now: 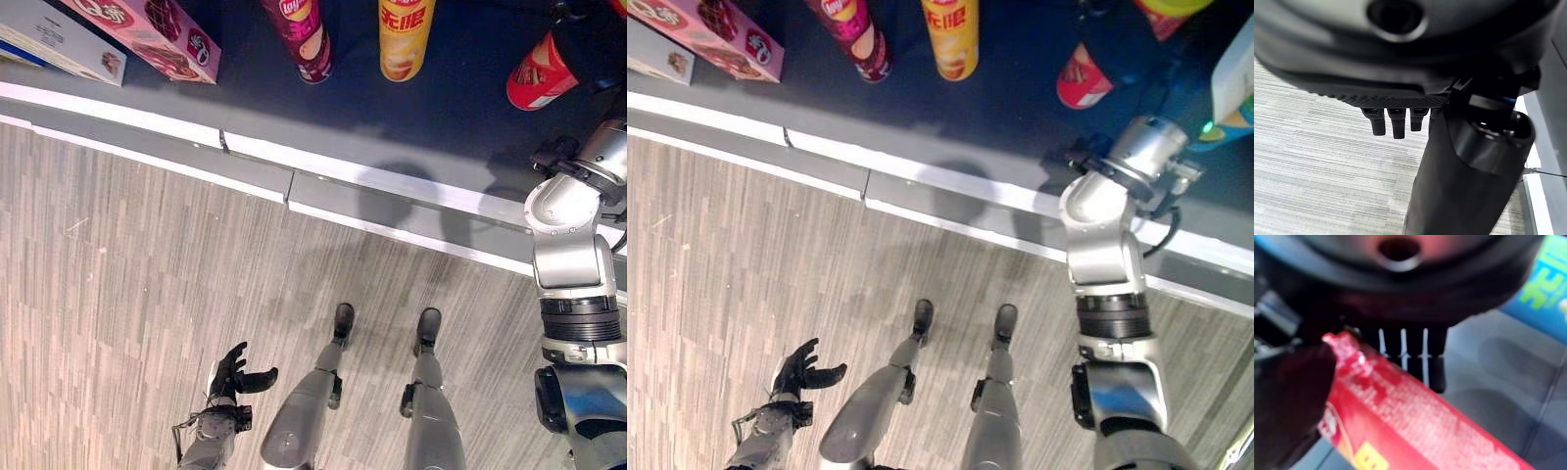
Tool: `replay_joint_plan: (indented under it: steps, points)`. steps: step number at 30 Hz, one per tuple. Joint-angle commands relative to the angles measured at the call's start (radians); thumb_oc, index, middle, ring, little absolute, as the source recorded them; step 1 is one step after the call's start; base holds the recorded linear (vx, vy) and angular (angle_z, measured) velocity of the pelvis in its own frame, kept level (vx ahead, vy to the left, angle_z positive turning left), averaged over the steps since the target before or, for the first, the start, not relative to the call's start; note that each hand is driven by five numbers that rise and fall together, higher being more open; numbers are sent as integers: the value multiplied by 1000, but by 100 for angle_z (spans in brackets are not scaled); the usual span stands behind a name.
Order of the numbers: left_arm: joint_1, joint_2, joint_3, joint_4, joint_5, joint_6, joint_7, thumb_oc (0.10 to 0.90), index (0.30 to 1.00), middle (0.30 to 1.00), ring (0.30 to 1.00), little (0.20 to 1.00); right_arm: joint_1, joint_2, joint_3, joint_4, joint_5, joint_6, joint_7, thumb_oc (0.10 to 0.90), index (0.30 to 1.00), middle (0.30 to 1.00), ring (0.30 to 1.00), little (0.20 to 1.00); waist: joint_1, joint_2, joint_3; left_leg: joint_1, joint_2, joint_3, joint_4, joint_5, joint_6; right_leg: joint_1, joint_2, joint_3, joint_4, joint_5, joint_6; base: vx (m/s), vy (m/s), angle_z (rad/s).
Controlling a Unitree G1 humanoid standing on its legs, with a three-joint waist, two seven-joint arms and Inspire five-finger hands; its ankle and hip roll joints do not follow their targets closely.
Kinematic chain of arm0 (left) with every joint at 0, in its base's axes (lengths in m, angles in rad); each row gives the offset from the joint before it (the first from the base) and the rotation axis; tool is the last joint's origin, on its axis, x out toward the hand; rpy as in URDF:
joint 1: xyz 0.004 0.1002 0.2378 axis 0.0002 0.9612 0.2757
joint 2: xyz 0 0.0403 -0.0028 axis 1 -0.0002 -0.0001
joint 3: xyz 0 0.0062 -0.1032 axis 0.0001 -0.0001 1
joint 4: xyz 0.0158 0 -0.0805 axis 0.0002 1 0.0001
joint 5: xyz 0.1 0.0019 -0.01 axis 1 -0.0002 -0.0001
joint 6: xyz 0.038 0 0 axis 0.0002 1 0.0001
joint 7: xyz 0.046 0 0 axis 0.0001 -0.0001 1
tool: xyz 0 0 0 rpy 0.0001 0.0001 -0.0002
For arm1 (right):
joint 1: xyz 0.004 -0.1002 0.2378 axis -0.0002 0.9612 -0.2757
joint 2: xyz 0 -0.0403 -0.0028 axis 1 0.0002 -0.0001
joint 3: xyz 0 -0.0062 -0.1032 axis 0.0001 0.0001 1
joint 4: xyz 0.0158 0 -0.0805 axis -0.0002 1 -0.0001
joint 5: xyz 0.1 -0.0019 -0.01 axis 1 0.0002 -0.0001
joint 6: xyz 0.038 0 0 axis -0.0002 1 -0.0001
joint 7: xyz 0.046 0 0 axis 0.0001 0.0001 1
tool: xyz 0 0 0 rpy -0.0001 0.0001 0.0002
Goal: Put the goods on the table back onto the shelves and tidy them up.
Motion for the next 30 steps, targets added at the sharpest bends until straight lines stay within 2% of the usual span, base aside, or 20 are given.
replay_joint_plan:
  steps: [1,11,22,23,24,30]
  points:
    - [35,80,4,20,-34,-13,58,800,900,900,900,900,-55,-36,-38,-154,-78,-88,-71,400,300,300,300,300,7,-70,-72,-15,-5,5,1,-50,-59,19,-65,48,7,-17,115,0,0,0]
    - [30,84,16,-3,-31,-23,69,800,900,900,900,900,-45,-53,7,-84,-97,-78,-57,400,300,300,300,300,0,-64,-56,-22,-8,13,1,-49,-62,4,-70,48,7,-9,118,0,0,0]
    - [31,69,18,0,-20,-20,77,800,900,900,900,900,30,-15,50,-62,-118,-75,-32,400,300,300,300,300,-14,-65,-48,-17,-7,15,1,-51,-62,1,-74,50,7,-4,119,0,0,0]
    - [31,69,18,1,-20,-21,78,800,900,900,900,900,29,-14,52,-59,-119,-75,-33,568,552,552,552,552,-14,-66,-48,-17,-6,16,1,-51,-62,1,-74,50,7,-4,119,0,0,0]
    - [29,69,18,3,-20,-22,78,800,900,900,900,900,29,-16,55,-56,-121,-73,-33,800,900,900,900,900,-14,-66,-48,-18,-7,17,1,-51,-62,0,-74,49,7,-3,119,0,0,0]
    - [27,65,21,15,-17,-20,83,800,900,900,900,900,32,-15,63,-49,-118,-76,-36,800,900,900,900,900,-18,-74,-54,-7,-5,19,1,-56,-60,8,-75,50,7,-5,121,-3,3,-1]
